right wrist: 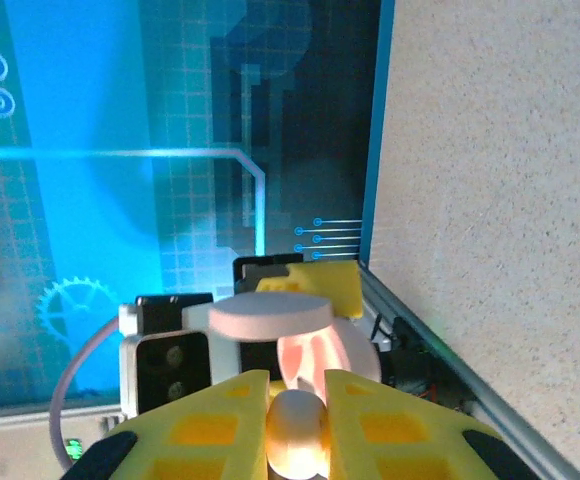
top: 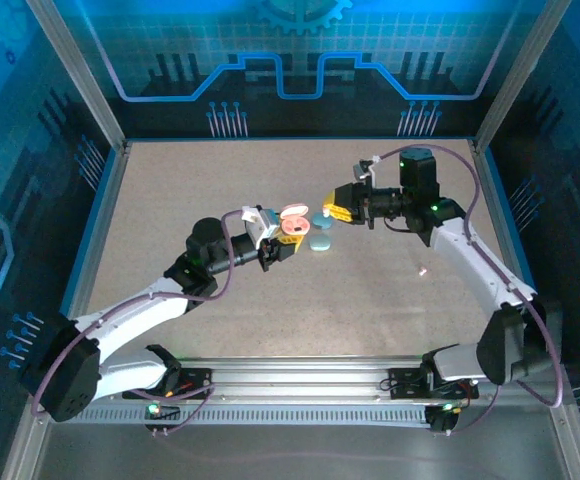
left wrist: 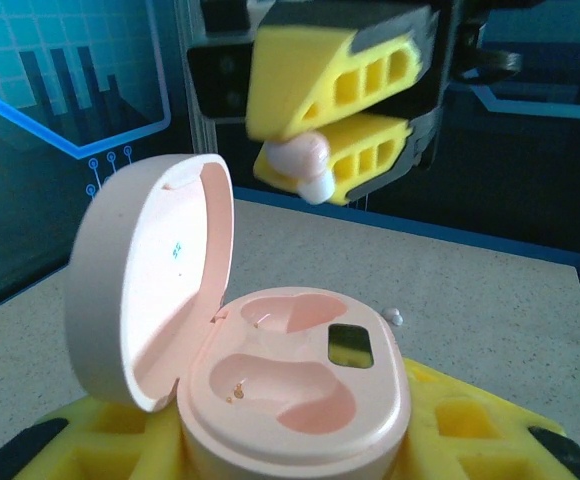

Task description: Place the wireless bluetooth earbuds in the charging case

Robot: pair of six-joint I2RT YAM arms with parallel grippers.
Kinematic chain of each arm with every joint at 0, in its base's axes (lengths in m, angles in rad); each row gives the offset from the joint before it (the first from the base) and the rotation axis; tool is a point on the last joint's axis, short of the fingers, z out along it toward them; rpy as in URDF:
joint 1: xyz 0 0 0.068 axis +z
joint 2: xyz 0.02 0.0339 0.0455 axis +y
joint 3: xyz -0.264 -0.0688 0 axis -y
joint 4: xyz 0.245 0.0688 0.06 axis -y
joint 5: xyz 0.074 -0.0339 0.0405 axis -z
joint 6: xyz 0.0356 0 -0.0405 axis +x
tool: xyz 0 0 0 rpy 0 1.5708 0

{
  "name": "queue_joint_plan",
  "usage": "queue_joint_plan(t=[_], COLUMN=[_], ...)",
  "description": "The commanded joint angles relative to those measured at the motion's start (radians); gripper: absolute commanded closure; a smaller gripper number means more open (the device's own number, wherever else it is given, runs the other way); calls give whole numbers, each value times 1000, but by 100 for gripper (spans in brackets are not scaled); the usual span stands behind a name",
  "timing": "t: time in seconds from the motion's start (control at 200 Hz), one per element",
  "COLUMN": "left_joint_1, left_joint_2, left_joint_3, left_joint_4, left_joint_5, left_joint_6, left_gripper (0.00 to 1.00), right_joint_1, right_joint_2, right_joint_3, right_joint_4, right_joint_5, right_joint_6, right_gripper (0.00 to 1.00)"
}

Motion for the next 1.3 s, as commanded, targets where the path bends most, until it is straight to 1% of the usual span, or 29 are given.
queue_joint_plan(t=[0.0, 0.115, 0.31, 0.505, 0.675, 0.921, 1.296], left_joint_1=[5, 5, 0, -5, -8, -10, -11], left_joint_2=[12, 23, 34, 36, 35, 49, 55], left_joint_3=[1, 6, 19, 27, 33, 32, 32], left_joint_4=[64, 94, 107, 101, 103, 136, 157], left_joint_5=[26, 33, 64, 99, 127, 135, 147], left_joint_6=[-29, -59, -73, -76, -84, -98, -113], left_gripper=[68, 68, 68, 68, 68, 68, 68], right_joint_1=[18, 35, 88, 119, 132, 148, 162], right_joint_2=[-44, -46, -43, -12, 13, 38, 50], right_joint_3=[42, 70, 105, 130, 156, 171, 169], right_joint_4=[-105, -182, -231, -222, -253, -284, -292], right_joint_5=[26, 31, 36, 27, 57, 98, 118], right_joint_6=[-176, -271, -393, -417, -450, -482, -509], right_gripper=[81, 82, 82, 82, 82, 82, 82])
